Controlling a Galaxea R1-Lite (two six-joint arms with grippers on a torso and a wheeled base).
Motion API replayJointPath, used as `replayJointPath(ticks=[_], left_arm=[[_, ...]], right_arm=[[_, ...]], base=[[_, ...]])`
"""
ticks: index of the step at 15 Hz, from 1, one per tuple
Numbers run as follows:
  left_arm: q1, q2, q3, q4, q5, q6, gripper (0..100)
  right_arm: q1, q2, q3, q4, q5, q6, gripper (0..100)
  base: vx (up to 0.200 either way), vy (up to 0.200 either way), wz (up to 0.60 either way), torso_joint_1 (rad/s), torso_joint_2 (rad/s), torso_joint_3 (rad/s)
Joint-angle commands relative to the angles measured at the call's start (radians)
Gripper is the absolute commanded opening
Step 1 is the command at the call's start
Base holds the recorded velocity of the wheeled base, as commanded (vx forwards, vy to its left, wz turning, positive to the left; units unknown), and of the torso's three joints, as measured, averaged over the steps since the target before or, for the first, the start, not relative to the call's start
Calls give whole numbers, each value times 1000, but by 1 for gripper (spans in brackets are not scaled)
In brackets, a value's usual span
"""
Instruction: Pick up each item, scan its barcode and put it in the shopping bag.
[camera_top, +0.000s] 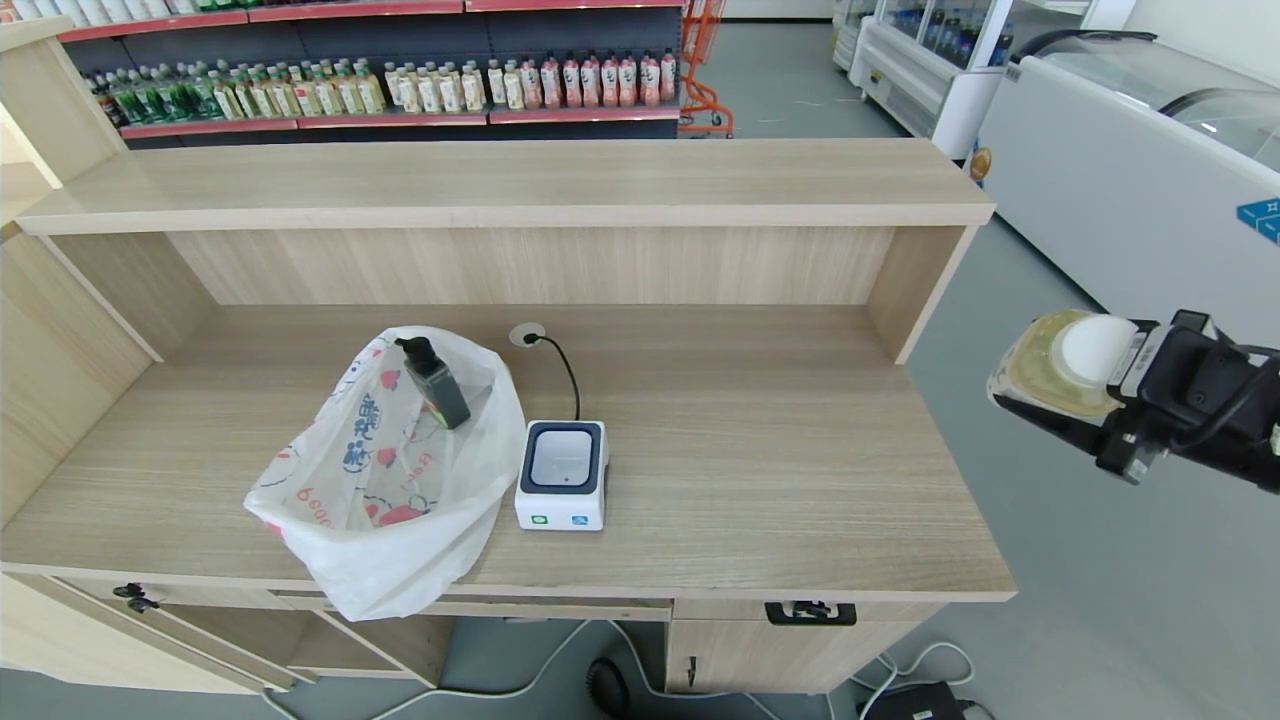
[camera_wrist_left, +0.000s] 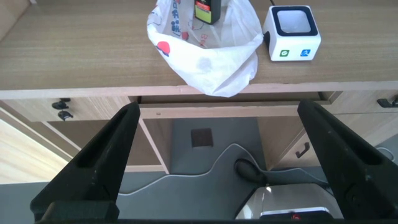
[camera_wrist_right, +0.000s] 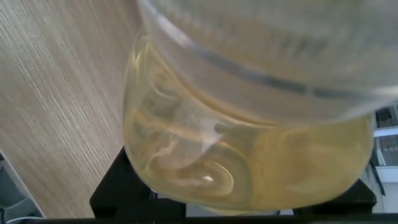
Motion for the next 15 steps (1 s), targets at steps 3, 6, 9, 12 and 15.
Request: replayJointPath(ticks=[3, 6, 9, 12, 15], left_arm=[[0, 0, 0, 0, 0, 6, 100], [0, 2, 0, 0, 0, 3, 100], [0, 0, 0, 0, 0, 6, 100], [0, 0, 0, 0, 0, 6, 100], [0, 0, 0, 0, 0, 7, 100]], right_arm=[[24, -5, 3, 0, 0, -9, 0], [24, -6, -8, -1, 0, -19, 0], [26, -12, -8, -1, -1, -19, 0], [50, -20, -12, -1, -32, -17, 0], [87, -18, -12, -1, -55, -11, 0]], base=[[0, 0, 0, 0, 0, 0], [0, 0, 0, 0, 0, 0], [0, 0, 0, 0, 0, 0], [0, 133, 0, 5, 2, 2], [0, 200, 0, 2, 1, 2]])
